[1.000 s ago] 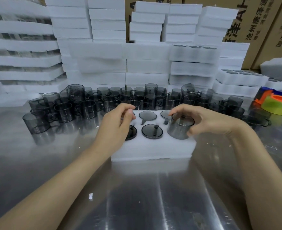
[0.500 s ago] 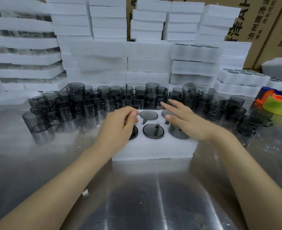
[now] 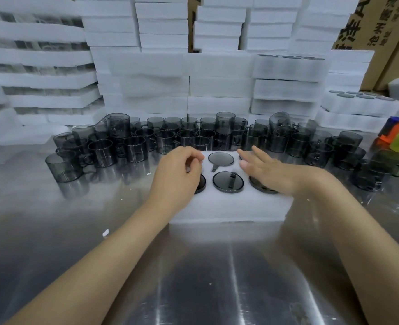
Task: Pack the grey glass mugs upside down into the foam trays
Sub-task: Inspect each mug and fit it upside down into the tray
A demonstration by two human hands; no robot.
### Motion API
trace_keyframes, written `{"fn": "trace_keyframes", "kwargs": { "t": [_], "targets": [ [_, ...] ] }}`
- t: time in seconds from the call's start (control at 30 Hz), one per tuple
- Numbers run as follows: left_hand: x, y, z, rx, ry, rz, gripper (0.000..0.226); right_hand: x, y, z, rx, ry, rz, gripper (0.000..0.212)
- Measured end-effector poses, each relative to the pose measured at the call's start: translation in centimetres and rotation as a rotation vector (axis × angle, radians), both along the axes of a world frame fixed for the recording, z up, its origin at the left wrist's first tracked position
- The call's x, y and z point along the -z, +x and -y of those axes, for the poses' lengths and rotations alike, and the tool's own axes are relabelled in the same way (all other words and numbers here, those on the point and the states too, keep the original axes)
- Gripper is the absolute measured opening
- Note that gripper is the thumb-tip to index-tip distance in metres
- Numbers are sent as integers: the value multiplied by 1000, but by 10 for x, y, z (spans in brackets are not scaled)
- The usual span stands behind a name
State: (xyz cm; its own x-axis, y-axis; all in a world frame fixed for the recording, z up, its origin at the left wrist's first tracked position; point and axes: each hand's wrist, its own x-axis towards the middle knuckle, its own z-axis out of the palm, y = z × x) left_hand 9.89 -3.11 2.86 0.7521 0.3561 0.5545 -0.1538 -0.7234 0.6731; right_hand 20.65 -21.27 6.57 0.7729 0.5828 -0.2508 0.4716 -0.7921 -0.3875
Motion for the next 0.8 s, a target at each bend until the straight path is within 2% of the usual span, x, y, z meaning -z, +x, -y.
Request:
{"fn": "trace_keyframes", "kwargs": {
  "t": [0.1,0.2,0.27,0.33,0.43,0.5,0.57,0.67,0.73,0.8],
  "targets": [
    [-1,0,-3,-5,13,13,19,6,2,8,40,430,-58,49],
    [-3,5,-13,-149,-158,-107,33,6,3,18,249,637,-229,49],
    [-5,7,-18,-234,-343,-328,45,6,-1,23,350,653,-290,45],
    [-4,8,-18,-248,-428,-538,52,12,-7,20,287,502,-128,44],
    [-3,10,-19,-225,-487,-591,59,19,-14,-1,148,63,233,57],
    [-3,10,-19,-220,-468,-581,59,20,-11,-6,190,-54,241,59],
    [-1,8,-18,-172,-516,-543,51,21,-10,-4,191,-8,202,60],
    [-4,3,-11,-48,-790,-439,34,22,-12,1,197,262,185,63],
    [-10,-1,-8,4,-884,-382,33,21,-9,5,263,427,207,61],
    [-16,-3,-6,58,-883,-317,41,19,-8,8,303,535,275,58]
  ]
}}
